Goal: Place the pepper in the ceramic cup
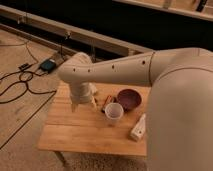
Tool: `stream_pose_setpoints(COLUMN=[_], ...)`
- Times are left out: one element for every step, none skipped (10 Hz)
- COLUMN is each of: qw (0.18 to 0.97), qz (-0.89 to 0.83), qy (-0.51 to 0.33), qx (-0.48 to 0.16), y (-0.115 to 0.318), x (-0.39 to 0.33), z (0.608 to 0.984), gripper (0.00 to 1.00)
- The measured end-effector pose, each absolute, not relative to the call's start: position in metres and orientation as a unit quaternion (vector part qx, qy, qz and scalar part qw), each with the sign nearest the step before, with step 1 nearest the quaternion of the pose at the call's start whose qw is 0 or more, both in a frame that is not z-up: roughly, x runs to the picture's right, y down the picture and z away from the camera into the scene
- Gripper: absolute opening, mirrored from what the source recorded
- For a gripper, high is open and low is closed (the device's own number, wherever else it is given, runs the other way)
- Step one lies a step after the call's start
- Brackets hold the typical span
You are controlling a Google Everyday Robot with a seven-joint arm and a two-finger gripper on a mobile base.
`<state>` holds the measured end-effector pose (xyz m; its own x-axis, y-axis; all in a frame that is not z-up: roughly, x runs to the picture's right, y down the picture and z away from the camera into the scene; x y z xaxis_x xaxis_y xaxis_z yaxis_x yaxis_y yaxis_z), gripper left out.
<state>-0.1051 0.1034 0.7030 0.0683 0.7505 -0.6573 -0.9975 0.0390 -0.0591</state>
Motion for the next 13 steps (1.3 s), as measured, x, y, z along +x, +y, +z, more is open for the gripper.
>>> stream_pose_setpoints(qw=[0.682, 0.682, 0.682, 0.682, 0.682, 0.682, 0.682, 0.682, 0.707, 0.713, 0.719, 0.724, 0.731], qz=[0.641, 0.641, 0.641, 0.641, 0.641, 0.641, 0.641, 0.641, 0.618, 0.612, 0.606, 0.602, 0.596], qy=[0.234, 0.234, 0.234, 0.234, 0.234, 0.234, 0.234, 0.234, 0.214, 0.208, 0.201, 0.195, 0.187], qx=[-0.264, -0.264, -0.264, -0.264, -0.264, -0.264, -0.264, -0.264, -0.270, -0.272, -0.274, -0.274, -0.273], y=[0.103, 0.103, 0.103, 0.103, 0.103, 0.103, 0.103, 0.103, 0.098, 0.094, 0.089, 0.084, 0.078], x=[-0.105, -0.105, -0.105, -0.105, -0.105, -0.105, -0.105, -0.105, -0.105, -0.103, -0.100, -0.096, -0.092], z=[0.703, 0.703, 0.703, 0.703, 0.703, 0.703, 0.703, 0.703, 0.731, 0.742, 0.754, 0.765, 0.778], gripper=[0.65, 0.65, 0.65, 0.65, 0.65, 0.65, 0.65, 0.65, 0.65, 0.65, 0.65, 0.65, 0.65])
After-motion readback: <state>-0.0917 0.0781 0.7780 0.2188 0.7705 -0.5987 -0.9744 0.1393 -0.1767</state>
